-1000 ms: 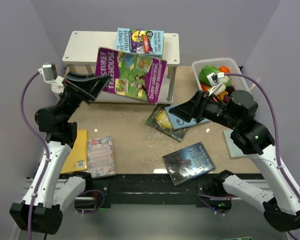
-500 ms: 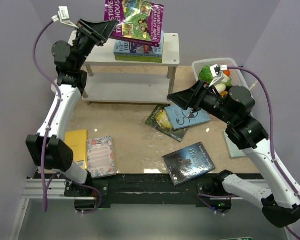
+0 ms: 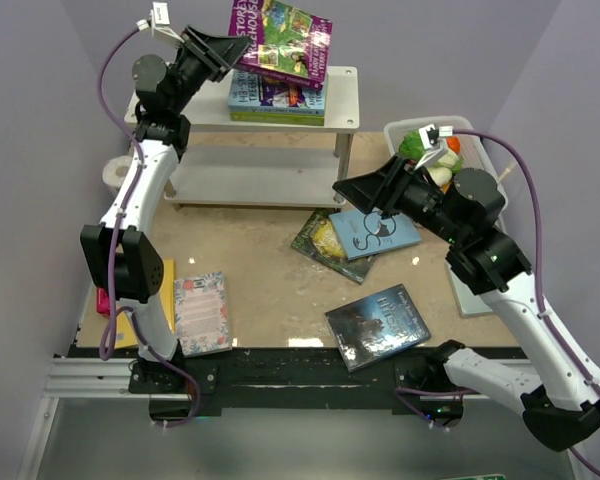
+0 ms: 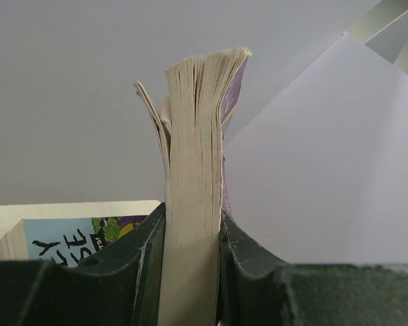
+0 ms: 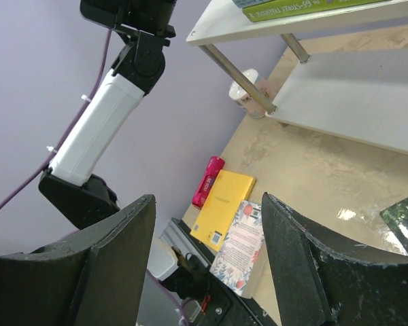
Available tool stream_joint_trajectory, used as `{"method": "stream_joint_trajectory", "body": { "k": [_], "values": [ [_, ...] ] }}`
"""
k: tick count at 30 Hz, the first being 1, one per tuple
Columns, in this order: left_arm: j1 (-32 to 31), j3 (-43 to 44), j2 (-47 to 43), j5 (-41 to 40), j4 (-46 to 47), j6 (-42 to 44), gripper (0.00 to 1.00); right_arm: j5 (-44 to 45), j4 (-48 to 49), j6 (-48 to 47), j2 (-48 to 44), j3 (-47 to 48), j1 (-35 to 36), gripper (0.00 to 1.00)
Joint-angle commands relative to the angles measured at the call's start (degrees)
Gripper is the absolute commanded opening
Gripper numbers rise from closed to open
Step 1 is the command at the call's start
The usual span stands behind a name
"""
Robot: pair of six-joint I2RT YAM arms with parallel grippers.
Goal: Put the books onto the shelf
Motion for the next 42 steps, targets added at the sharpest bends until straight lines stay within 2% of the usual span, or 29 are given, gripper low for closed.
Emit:
{"method": "stream_joint_trajectory", "body": {
  "k": [1,6,9,12,14,15,20,32,38,42],
  "values": [
    [1.2,-3.0,-4.4,1.9,7.9,-0.6,0.12,1.6,2.4,-1.9,1.2,0.8,0.0,0.67],
    [2.1,-7.2,-5.8,4.3,8.6,-0.9,0.33,1.9,2.7,-1.9,2.1,0.9,0.0,0.67],
    [2.5,-7.8,-6.5,4.9,7.1,0.2,0.57,2.2,3.2,-1.7,2.4,0.8,0.1,0.66],
    [2.8,-7.9,-7.4,4.4,4.2,2.6,0.73,2.4,3.4,-1.5,2.6,0.8,0.1,0.66],
    [2.9,-7.9,-8.1,3.8,1.9,4.9,0.8,2.8,3.3,-1.5,2.8,0.8,0.0,0.66],
    [3.0,-7.9,-8.7,3.2,1.2,5.6,0.99,3.0,3.4,-1.5,2.9,0.8,0.1,0.66],
    [3.2,-7.3,-10.1,1.0,-5.2,11.5,1.0,4.2,3.2,-1.9,3.7,1.4,0.1,0.66],
    [2.5,-3.9,-12.1,-9.8,-22.0,28.5,1.0,5.5,2.6,-3.3,4.9,2.5,0.1,0.66],
    [1.5,-3.0,-10.9,-6.4,-21.2,29.3,0.99,4.8,3.9,-2.3,5.6,1.6,0.1,0.66],
    [1.5,-2.5,-11.8,-11.4,-24.0,29.7,1.0,5.0,4.2,-2.0,5.7,1.3,0.1,0.66]
  ]
}}
